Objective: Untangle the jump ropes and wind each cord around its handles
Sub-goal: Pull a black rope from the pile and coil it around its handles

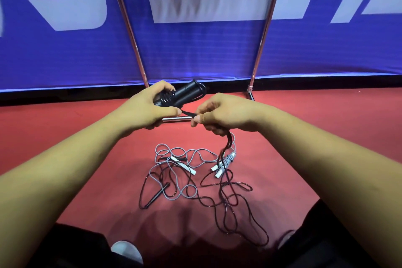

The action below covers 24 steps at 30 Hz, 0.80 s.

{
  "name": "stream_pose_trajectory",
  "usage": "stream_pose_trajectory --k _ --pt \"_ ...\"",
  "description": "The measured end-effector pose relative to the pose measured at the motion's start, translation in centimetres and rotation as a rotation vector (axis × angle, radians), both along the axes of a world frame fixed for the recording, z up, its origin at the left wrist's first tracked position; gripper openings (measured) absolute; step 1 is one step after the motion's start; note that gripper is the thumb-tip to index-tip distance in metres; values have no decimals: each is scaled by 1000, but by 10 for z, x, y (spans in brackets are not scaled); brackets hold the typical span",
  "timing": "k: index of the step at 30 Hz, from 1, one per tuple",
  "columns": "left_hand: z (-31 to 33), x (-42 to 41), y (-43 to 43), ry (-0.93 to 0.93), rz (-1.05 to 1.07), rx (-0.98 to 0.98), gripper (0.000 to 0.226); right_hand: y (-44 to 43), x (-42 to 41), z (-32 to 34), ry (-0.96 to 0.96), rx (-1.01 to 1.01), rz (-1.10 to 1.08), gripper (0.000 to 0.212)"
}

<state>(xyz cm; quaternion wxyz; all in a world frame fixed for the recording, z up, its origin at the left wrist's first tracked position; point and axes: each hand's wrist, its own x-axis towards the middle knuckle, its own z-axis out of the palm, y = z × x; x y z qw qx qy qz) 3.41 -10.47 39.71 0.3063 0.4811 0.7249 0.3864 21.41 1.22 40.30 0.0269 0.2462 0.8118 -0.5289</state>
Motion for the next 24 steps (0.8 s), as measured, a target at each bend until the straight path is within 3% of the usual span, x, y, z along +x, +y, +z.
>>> stream_pose_trajectory --k 6,10,19,22,24 --pt "-1 4 4 -1 -69 -2 50 -2 0 10 14 96 17 24" --pt "-1 4 6 139 -85 -52 27 0 2 16 -6 226 47 25" --pt "-8 18 7 531 -207 -145 29 -12 -6 21 -93 890 159 9" --pt "-7 20 4 551 -362 -211 28 -12 -6 24 -31 975 153 24" --pt "-3 21 1 534 -437 -216 27 -8 -4 25 24 917 138 33"
